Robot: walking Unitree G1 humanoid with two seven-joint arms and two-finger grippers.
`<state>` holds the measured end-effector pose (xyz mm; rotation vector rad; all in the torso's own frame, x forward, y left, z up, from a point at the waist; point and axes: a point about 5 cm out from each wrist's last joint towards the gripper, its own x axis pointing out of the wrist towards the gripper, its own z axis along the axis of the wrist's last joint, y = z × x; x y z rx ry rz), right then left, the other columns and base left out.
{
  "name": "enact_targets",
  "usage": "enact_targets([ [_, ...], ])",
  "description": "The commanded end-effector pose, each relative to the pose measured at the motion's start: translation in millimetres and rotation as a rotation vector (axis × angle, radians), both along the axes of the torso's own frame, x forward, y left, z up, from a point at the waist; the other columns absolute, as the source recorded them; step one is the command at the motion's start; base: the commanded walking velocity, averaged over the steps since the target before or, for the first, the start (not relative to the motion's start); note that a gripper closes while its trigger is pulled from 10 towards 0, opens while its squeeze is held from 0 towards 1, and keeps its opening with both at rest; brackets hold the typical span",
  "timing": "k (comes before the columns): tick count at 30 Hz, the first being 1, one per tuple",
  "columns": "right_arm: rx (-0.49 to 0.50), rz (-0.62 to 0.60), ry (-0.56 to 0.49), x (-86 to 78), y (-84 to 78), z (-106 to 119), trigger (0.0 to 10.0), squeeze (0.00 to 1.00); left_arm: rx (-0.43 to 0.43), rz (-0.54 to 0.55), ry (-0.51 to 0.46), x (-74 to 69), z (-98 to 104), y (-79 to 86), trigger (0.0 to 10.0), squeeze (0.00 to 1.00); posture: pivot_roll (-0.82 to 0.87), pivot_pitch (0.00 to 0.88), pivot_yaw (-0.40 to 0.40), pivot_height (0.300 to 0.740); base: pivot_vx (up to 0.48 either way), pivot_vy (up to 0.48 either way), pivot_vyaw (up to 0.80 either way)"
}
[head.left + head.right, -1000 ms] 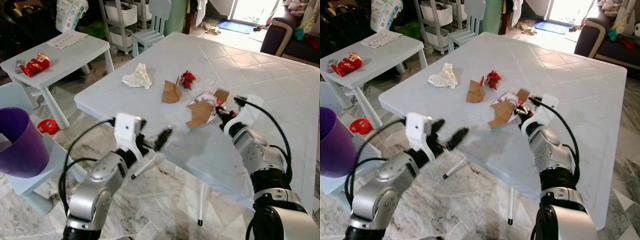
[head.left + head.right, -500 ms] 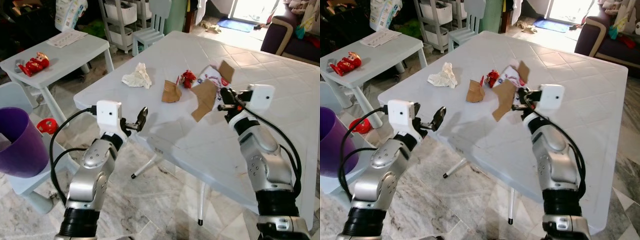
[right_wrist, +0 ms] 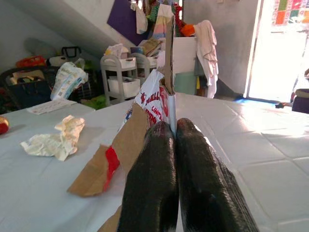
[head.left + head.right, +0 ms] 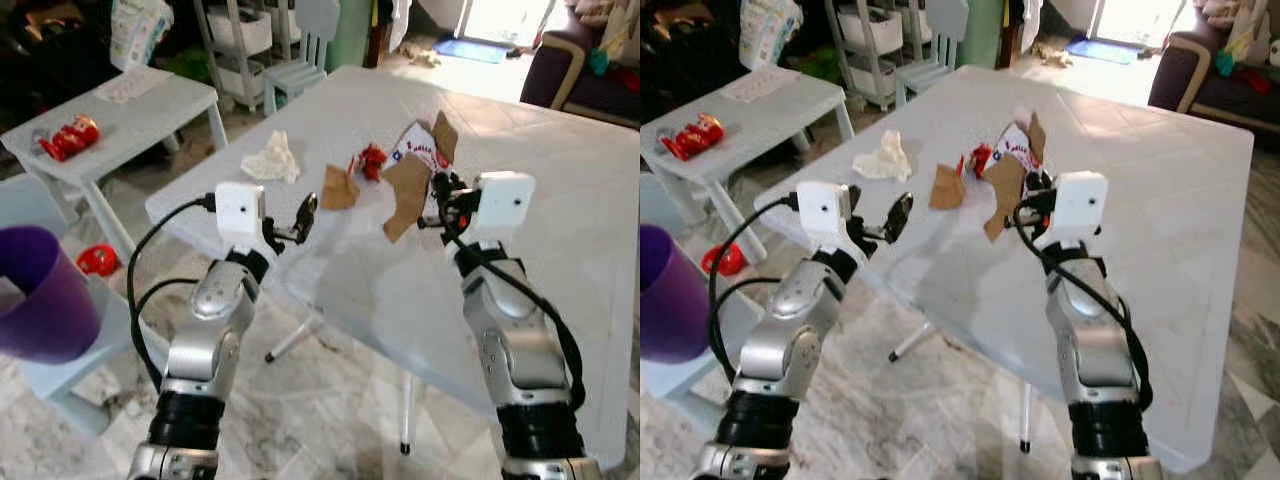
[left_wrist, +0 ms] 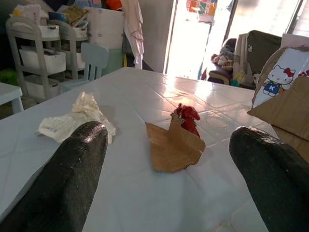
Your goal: Picking trash to rubbish bin
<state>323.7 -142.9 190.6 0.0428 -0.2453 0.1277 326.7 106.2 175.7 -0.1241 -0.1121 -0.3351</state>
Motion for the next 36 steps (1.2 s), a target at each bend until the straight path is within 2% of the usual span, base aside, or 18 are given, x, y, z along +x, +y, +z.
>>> enact_targets([
  [1, -0.003, -0.013, -0.023, -2.0, -0.6, 5, 0.0, 0.00, 0.000, 0.009, 0.018, 0.0, -4, 1.2, 10.0, 0.00, -0.01, 0.079, 0.007, 0.740, 0.379, 0.000, 0.00],
  [17, -0.003, -0.011, -0.011, -0.6, 1.3, 2, 0.0, 0.00, 0.020, -0.004, 0.036, 0.0, -7, -0.4, 10.0, 0.00, 0.00, 0.073, 0.007, 0.740, 0.368, 0.000, 0.00],
  [30, -0.006, -0.020, -0.010, 0.1, 0.1, 1, 0.0, 0.00, 0.025, -0.028, 0.062, -2.4, -13, -4.7, 10.0, 0.00, 0.00, 0.077, 0.006, 0.740, 0.000, 0.000, 0.00],
  [36, -0.013, -0.031, -0.013, -1.2, -3.0, 3, 0.0, 0.00, 0.035, -0.090, 0.096, -1.7, -19, -14.3, 10.0, 0.00, -0.02, 0.085, 0.005, 0.740, 0.000, 0.000, 0.00],
])
